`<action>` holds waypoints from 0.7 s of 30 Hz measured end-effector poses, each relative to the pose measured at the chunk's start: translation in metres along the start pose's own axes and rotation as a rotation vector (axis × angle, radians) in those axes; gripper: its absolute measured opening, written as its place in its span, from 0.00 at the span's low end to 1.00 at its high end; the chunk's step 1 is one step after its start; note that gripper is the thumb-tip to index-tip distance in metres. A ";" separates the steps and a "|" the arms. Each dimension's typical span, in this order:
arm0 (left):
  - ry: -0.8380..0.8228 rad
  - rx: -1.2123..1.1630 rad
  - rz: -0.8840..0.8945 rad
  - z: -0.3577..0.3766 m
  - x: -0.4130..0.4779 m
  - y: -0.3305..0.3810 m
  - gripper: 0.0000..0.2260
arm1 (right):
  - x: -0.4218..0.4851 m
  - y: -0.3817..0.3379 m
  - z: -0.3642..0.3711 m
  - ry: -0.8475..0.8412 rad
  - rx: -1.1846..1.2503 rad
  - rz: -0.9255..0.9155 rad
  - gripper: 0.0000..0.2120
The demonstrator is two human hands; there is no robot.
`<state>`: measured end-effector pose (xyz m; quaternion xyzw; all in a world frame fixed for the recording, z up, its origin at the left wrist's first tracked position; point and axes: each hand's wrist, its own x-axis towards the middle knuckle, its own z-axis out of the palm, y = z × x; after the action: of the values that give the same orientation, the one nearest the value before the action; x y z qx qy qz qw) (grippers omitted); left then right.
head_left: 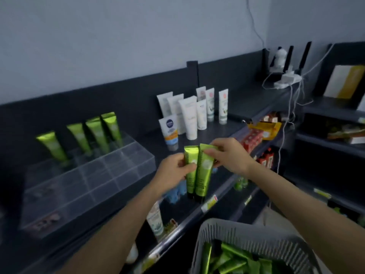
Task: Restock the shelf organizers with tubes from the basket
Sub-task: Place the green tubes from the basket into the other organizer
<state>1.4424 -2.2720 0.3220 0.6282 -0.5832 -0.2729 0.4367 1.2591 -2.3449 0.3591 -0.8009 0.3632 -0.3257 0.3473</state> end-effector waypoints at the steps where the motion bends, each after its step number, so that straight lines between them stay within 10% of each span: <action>1: 0.041 -0.004 0.009 -0.018 -0.002 0.002 0.18 | 0.008 -0.017 0.005 -0.007 0.018 -0.037 0.13; 21: 1.012 0.309 -0.136 -0.291 -0.046 -0.029 0.07 | 0.170 -0.207 0.199 0.029 -0.042 -0.466 0.06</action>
<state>1.6970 -2.1620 0.4256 0.7746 -0.2908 0.1257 0.5473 1.5755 -2.3160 0.4602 -0.8653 0.1800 -0.4010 0.2408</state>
